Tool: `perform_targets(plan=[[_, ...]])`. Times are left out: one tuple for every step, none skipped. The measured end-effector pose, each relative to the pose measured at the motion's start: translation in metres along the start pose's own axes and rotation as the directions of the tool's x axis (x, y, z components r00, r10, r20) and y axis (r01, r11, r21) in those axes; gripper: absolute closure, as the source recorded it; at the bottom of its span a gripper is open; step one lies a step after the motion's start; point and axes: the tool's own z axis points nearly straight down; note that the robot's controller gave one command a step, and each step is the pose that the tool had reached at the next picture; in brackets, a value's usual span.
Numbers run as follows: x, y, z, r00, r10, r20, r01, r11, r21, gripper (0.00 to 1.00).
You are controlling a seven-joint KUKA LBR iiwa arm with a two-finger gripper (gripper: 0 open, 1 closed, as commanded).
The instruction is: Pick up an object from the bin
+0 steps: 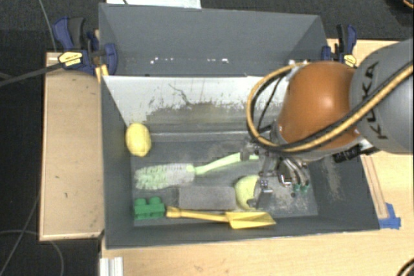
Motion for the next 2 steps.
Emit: perform_targets(plan=[[0.000, -0.025, 0.010, 0.998, 0.060, -0.002, -0.060, 0.998, 0.000, 0.00], [-0.009, -0.026, 0.041, 0.998, 0.067, -0.002, -0.067, 0.998, -0.001, 1.00]])
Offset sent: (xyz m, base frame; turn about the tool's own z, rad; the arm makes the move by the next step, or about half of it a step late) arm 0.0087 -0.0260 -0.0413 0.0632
